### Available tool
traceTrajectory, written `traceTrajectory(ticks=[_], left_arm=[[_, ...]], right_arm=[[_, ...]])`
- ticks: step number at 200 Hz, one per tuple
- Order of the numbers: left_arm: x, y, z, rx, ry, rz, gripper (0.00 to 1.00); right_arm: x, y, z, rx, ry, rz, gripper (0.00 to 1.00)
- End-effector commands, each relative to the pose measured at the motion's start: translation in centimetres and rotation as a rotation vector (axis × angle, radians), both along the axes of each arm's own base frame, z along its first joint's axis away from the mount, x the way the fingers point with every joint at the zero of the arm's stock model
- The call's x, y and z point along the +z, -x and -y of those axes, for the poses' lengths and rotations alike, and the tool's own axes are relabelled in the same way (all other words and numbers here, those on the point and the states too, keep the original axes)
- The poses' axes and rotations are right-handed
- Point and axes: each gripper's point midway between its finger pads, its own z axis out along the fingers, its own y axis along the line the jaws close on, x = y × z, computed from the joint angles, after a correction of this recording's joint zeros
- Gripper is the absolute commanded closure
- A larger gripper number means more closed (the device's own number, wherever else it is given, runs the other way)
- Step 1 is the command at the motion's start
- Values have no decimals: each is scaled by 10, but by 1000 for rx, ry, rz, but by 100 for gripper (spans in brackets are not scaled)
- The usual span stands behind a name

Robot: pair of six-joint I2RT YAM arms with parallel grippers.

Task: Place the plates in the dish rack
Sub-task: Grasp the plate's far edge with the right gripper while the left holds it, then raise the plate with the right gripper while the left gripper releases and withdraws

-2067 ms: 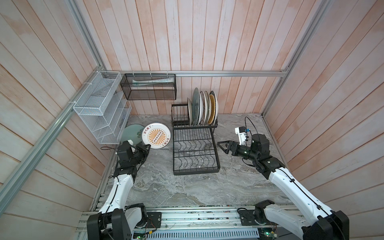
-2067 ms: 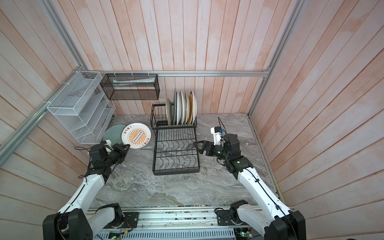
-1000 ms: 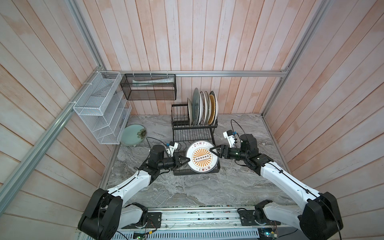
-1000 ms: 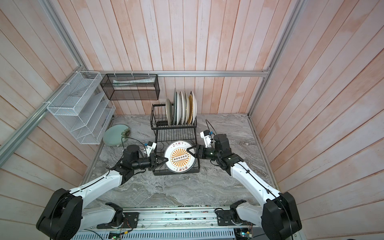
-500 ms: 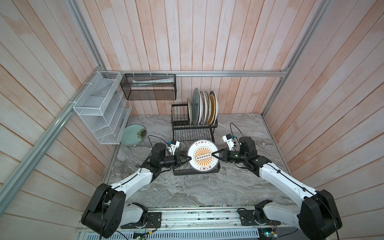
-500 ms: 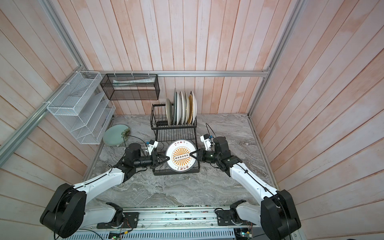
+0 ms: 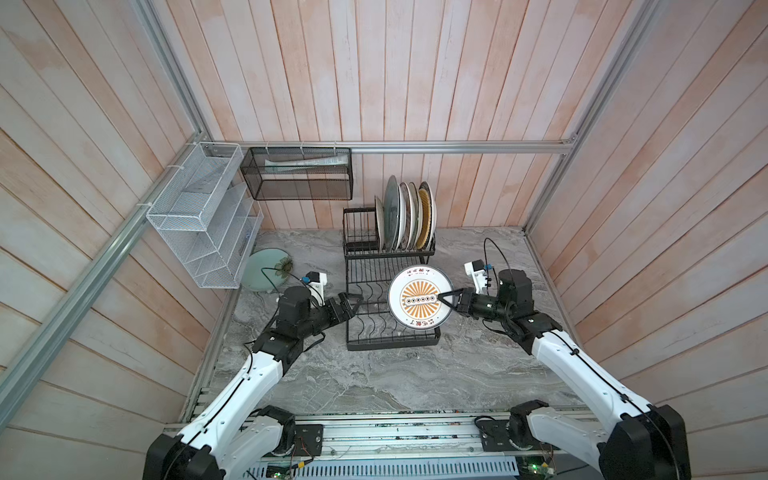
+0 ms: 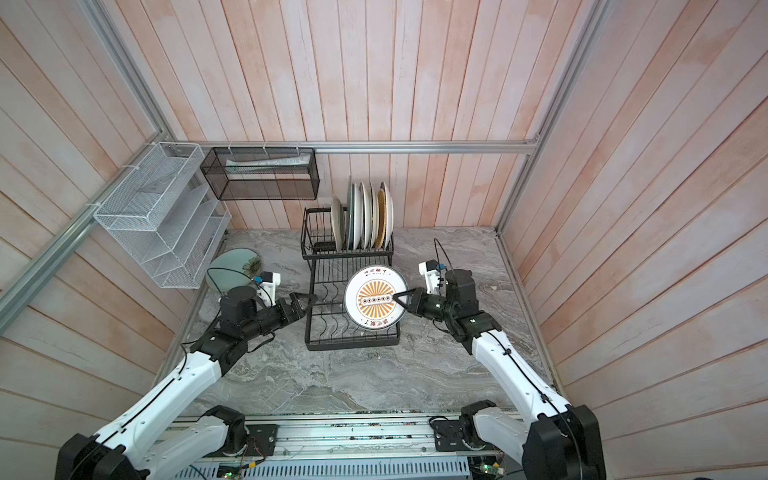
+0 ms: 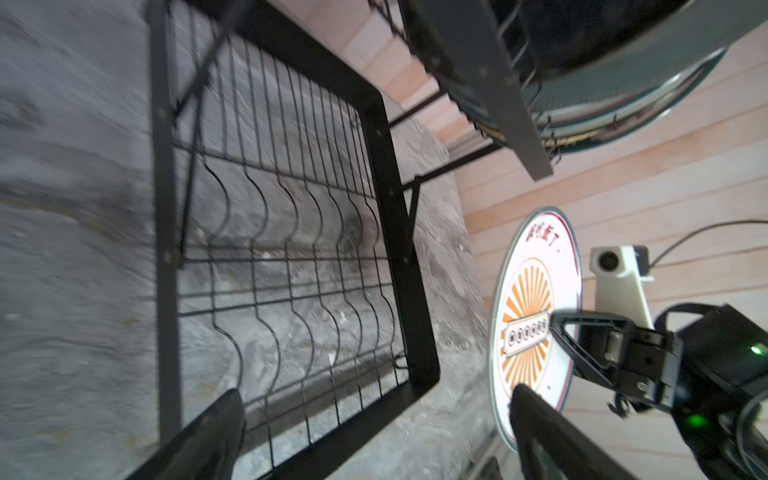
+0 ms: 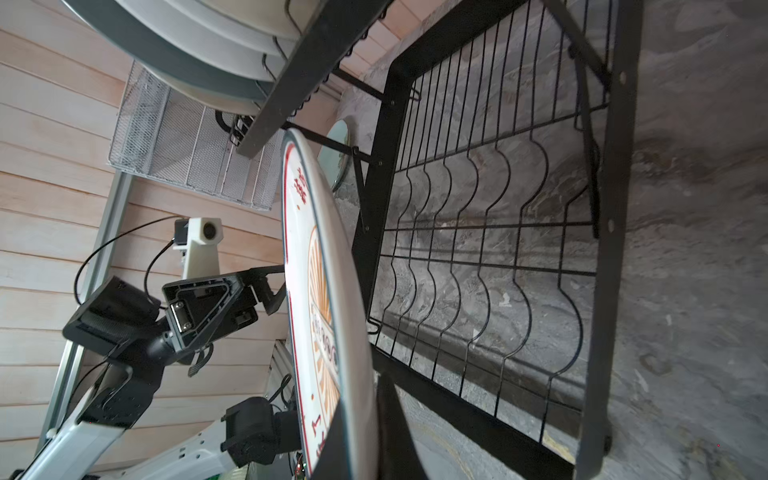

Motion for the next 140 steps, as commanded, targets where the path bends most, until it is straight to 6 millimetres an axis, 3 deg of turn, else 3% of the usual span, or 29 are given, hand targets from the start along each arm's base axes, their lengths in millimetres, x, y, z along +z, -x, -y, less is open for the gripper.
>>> traceTrajectory(ticks=[1,20,49,64,106,140], left_arm=[[-28,-2,-32,86,-237,-41,0],[-37,-11,-20,37,-233,-63,0],[-66,-34,-22,53,-318,-111,0],[-72,-44,-15,35,-324,-110,0],[-88,-52,18,-46,-302,-130,0],[-90,-54,44,-82,-257,-130,0]], right_arm=[[36,-4,9,-4,-1,108,100],[52,-10,19,-32,6,155,100],[73,-12,33,-60,7,207,100],[84,-10,42,-80,17,239,100],[112,-7,57,-142,88,327,100],[134,-12,63,-185,107,376,100]])
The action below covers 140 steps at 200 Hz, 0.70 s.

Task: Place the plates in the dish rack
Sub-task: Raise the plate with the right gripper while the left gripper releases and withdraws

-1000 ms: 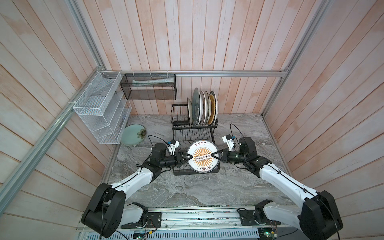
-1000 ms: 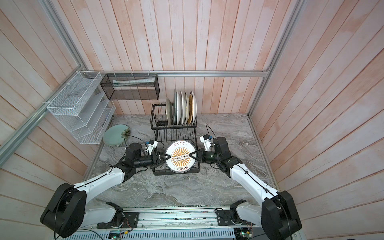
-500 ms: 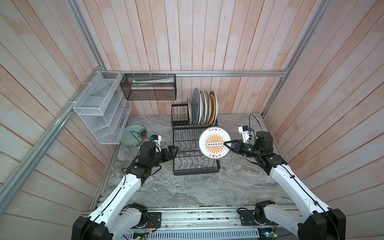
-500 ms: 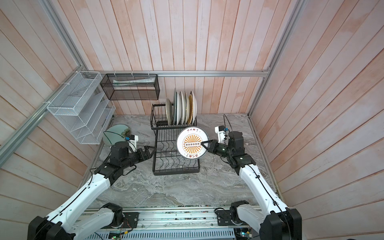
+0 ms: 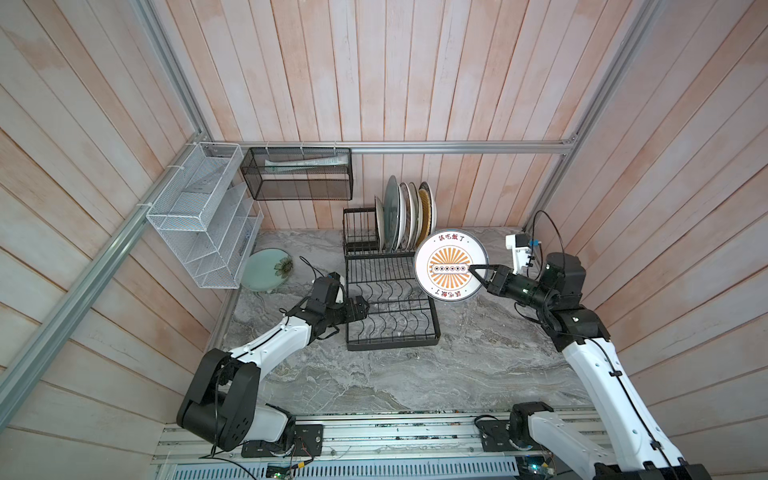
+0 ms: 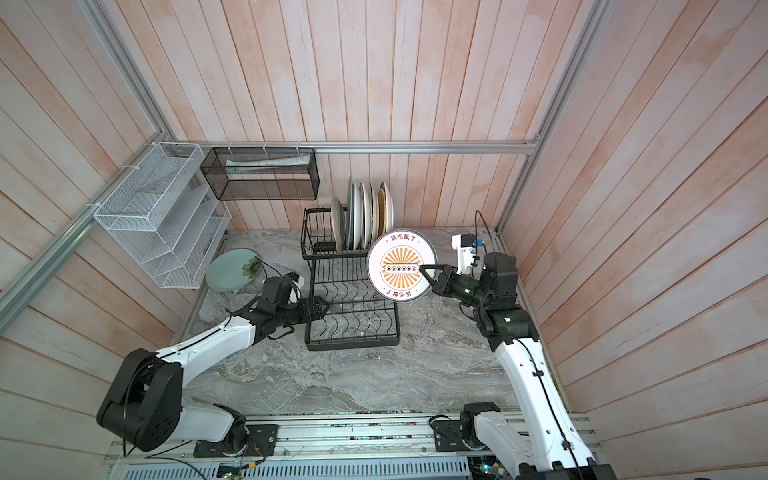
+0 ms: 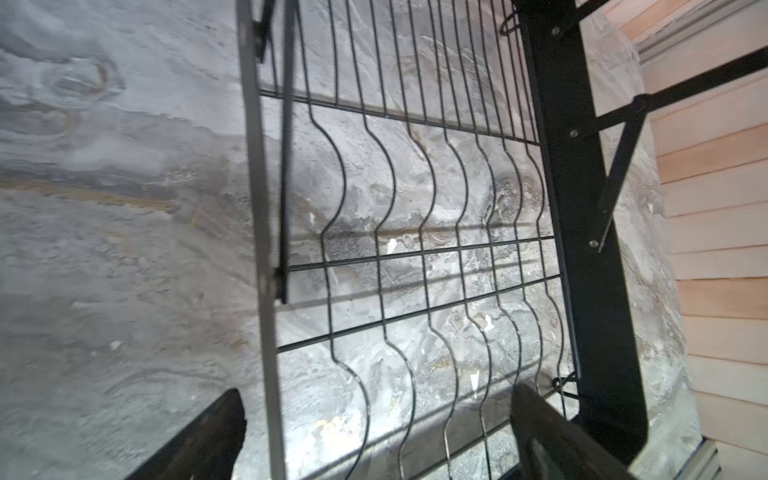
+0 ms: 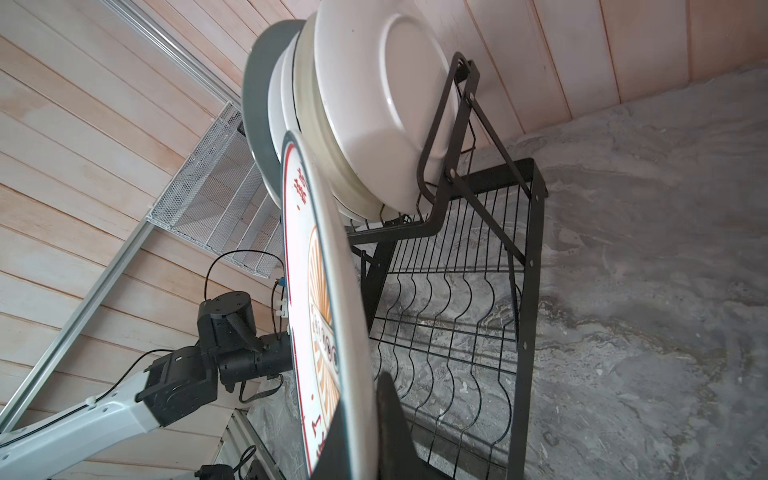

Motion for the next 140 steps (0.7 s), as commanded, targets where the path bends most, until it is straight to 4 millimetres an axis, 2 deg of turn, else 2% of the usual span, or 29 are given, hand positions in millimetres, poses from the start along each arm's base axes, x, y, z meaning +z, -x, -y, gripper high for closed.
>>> traceTrajectory(ticks=[1,43,76,122,140], left_arm=[[16,-12,21,-25,50,53,0],[11,-14,46,-38,71,39,0],[10,-16,73,-57,95,37,0],[10,-21,116,-91,130,27,0],[8,-25,127,-95,153,14,0]], right_arm=[[25,-4,7,-42,32,72,100],[54,-16,20,-139,58,128,100],[75,-22,29,-202,69,170,100],[106,-27,27,-224,85,230,100],[118,-30,19,-214,88,255,100]])
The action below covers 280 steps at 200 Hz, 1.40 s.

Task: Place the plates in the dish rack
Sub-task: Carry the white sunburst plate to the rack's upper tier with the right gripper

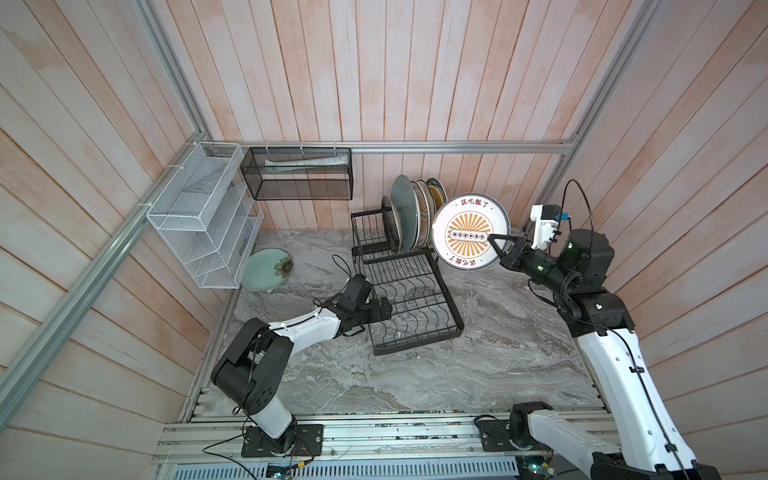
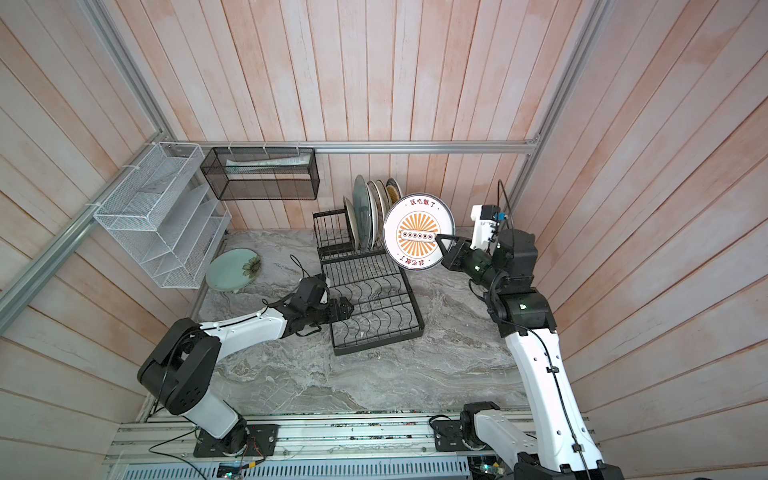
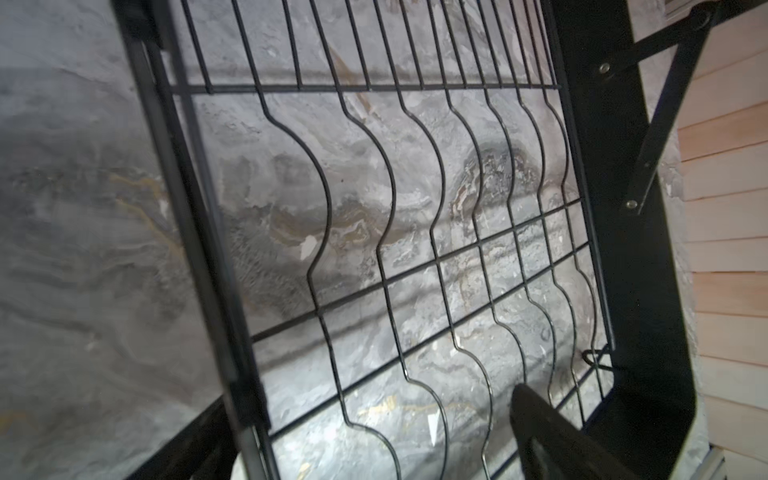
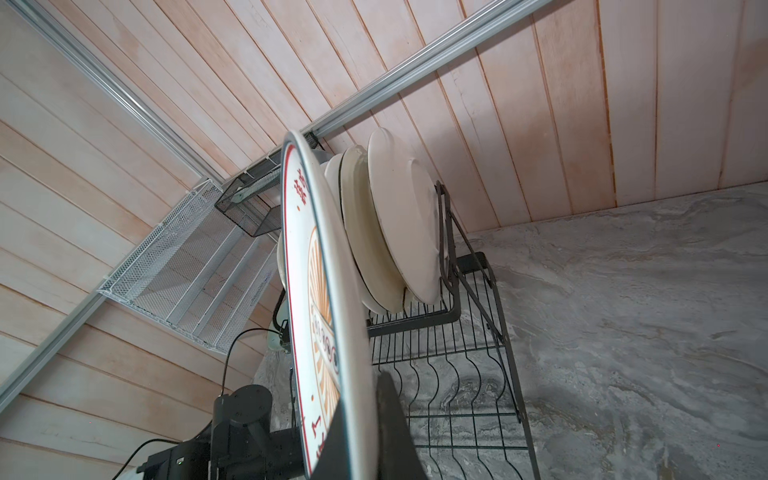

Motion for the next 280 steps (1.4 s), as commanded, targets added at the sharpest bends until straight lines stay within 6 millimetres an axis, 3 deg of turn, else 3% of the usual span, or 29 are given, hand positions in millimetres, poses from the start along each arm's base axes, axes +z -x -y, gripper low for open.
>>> traceTrajectory(ticks=[1,20,44,80,123,149,172,204,222,280], left_arm=[[36,-16,52,-69,165,82,0],[37,-20,53,-64,167,79,0],[46,-17,41,-56,151,94,0],[72,9,8,-79,173,114,0],[107,39,-70,28,104,182,0],[139,51,-127,149,24,284,0],[168,61,-157,188,1,396,0],[201,75,-169,161,-21,545,0],[208,81,-172,150,-40,605,0],[176,82,-176,138,-98,561,0]], right_arm=[[38,-2,-5,-13,20,107,100],[52,-4,-22,4,45,139,100],[73,-5,-48,38,77,188,100],[86,-14,-84,59,144,230,100],[72,-41,-141,47,318,213,100],[54,-65,-160,-38,438,189,100],[43,-81,-174,-77,495,189,100],[30,-103,-186,-158,623,186,100],[19,-113,-189,-204,703,180,100],[-1,-126,-186,-303,843,178,100]])
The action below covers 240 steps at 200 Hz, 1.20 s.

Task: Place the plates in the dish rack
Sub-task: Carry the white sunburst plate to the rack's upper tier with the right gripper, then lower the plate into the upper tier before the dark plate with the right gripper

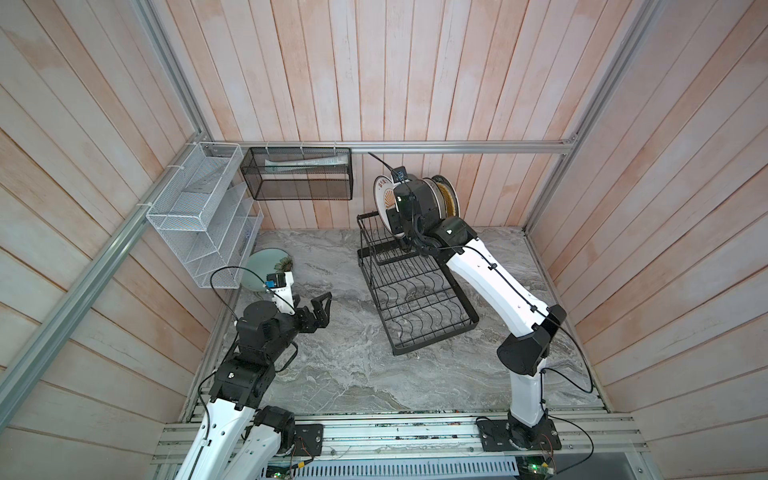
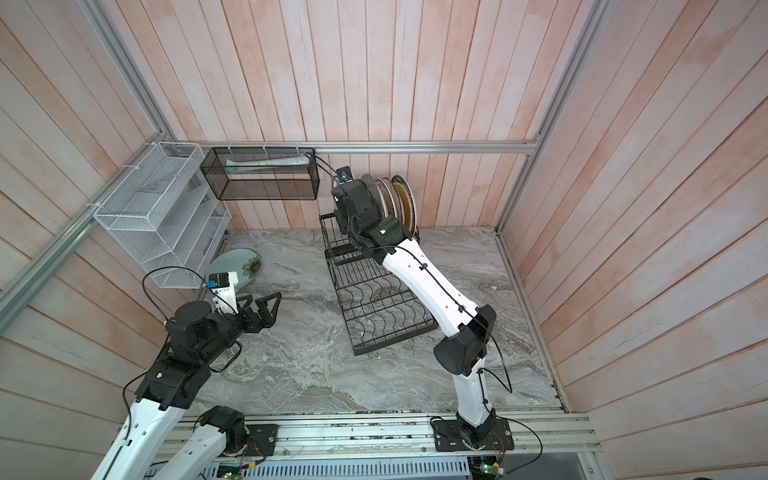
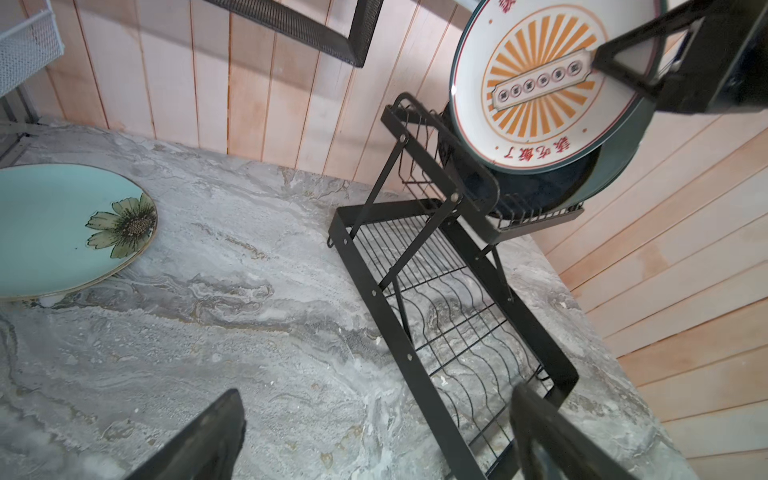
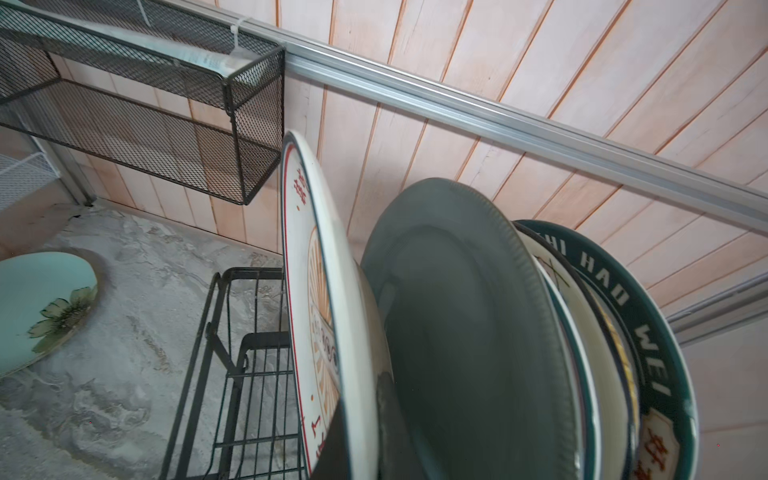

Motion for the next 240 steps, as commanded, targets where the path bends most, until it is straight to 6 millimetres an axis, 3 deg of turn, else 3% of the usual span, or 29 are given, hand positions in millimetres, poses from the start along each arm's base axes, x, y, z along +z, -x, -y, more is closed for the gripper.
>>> traceTrajectory(ticks=[1,82,146,193,216,240], left_arm=[[-22,-1,-5,7,-58,-40,0],[-28,0,-3,-7,-67,-51,0],[-31,-1,-3,-9,-69,-61,0],[-31,0,-2,-11,-67,-62,0],[-32,0,-1,-15,-62,-68,0],[-33,1,-2,-13,-64,-72,0]], right_arm=[[17,-4,13,-83,39,69,100],[-21,-9,0,-105,114,17,100],[-36,8,-18,-60,111,-39,100],[-48,16,-17,-90,161,-40,100],[-48,14,-12,-125,194,-22,100],[-34,13,-7,-145,201,14,100]])
